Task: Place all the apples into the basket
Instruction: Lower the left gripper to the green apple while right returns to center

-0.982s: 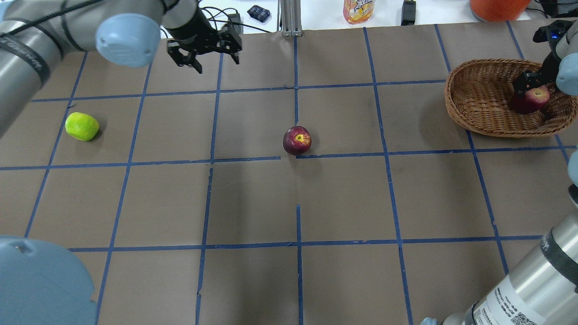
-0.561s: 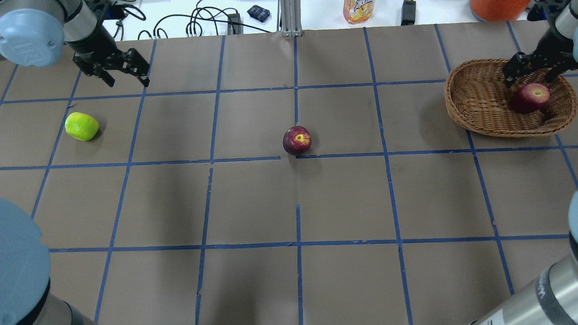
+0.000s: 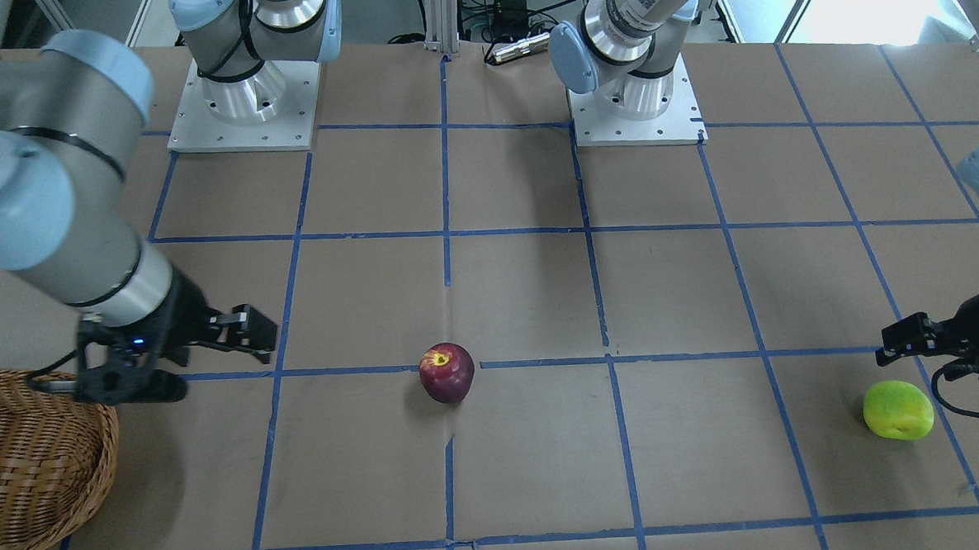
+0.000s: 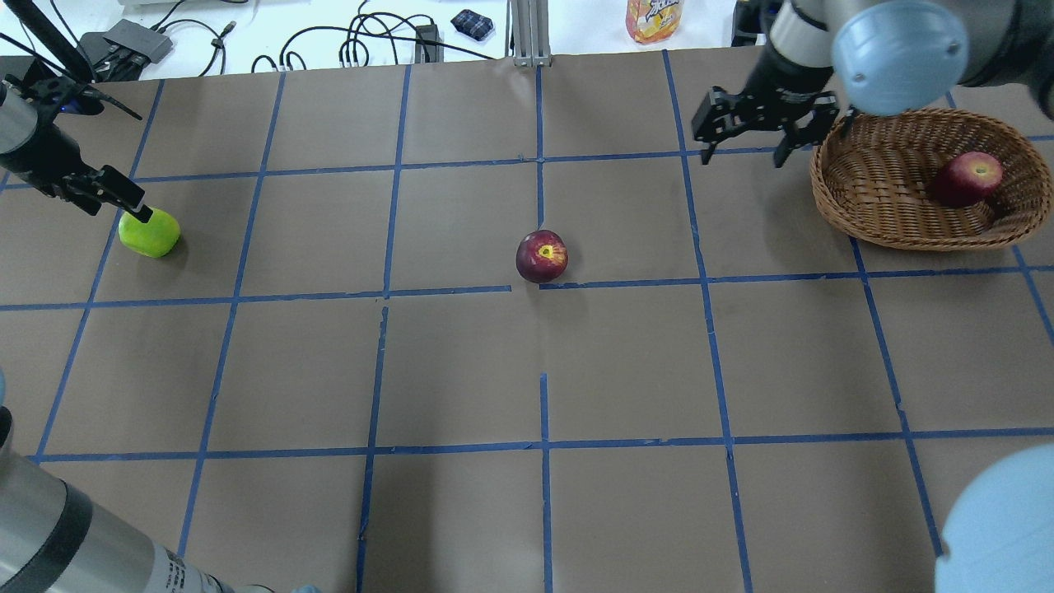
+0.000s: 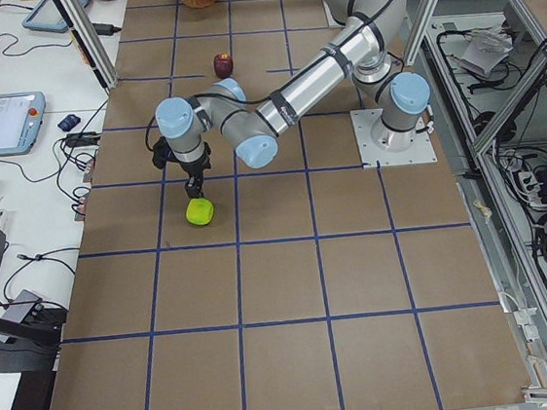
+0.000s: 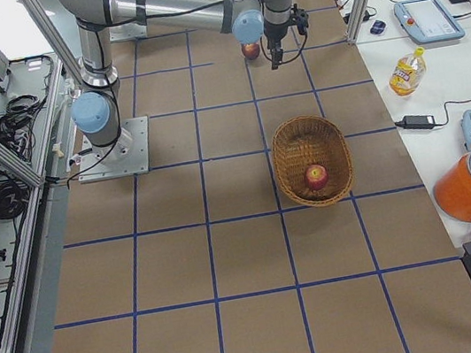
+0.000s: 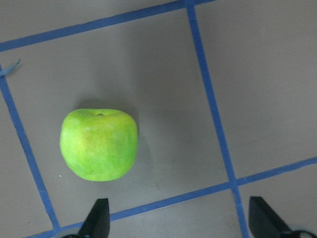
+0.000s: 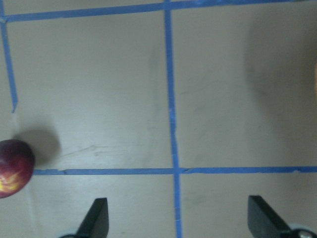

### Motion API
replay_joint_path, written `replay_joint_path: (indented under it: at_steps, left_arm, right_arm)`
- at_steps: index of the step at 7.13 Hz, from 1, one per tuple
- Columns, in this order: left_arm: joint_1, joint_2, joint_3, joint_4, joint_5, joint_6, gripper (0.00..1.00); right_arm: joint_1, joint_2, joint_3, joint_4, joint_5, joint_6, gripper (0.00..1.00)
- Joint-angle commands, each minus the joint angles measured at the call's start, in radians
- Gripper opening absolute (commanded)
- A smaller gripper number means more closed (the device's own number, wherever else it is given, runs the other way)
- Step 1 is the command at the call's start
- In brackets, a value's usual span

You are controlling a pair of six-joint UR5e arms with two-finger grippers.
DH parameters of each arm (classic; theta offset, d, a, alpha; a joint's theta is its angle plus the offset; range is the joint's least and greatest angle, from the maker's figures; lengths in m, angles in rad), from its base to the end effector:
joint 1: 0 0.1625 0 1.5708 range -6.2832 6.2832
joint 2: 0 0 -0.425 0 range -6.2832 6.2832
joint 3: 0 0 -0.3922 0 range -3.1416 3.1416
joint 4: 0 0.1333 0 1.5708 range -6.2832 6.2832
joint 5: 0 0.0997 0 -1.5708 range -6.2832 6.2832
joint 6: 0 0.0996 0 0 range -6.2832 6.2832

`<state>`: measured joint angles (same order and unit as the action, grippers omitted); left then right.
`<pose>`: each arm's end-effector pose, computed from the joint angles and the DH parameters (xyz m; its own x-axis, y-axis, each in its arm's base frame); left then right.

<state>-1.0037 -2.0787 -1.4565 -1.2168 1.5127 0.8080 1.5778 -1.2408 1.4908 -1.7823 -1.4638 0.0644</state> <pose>0.2397 -0.6353 0.2801 -0.9690 0.2374 0.0687 0.2369 0.9714 -0.0146 0.1482 -0.6125 0.3647 -0.9927 0.0615 -0.1040 0.0570 0.9973 0.0453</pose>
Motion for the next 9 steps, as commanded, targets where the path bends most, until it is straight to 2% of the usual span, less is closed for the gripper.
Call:
replay_joint_path:
  at_steps: [1, 3, 4, 6, 7, 8, 9]
  left_arm:
    - [0.013, -0.073, 0.016, 0.078, 0.001, 0.017, 1.00]
    - [0.011, -0.116, 0.007, 0.131, -0.008, 0.020, 1.00]
    - [0.011, -0.142, 0.005, 0.175, -0.009, 0.060, 1.00]
    - [0.010, -0.152, -0.002, 0.195, -0.014, 0.062, 0.97]
    - [0.008, -0.150, -0.001, 0.194, -0.011, 0.062, 0.82]
    - [-0.004, -0.135, 0.004, 0.168, -0.006, 0.037, 0.53]
    - [-0.044, -0.094, 0.018, 0.049, -0.005, -0.084, 0.35]
  right_arm:
    - [0.152, 0.049, 0.003, -0.026, 0.089, 0.219, 1.00]
    - [0.212, 0.122, 0.002, -0.106, 0.111, 0.307, 1.00]
    - [0.243, 0.154, 0.000, -0.184, 0.112, 0.360, 1.00]
    - [0.269, 0.219, 0.002, -0.239, 0.117, 0.403, 1.00]
    - [0.269, 0.221, 0.003, -0.240, 0.109, 0.400, 1.00]
    - [0.269, 0.222, 0.005, -0.240, 0.105, 0.403, 1.00]
    - [0.271, 0.228, 0.005, -0.240, 0.108, 0.405, 1.00]
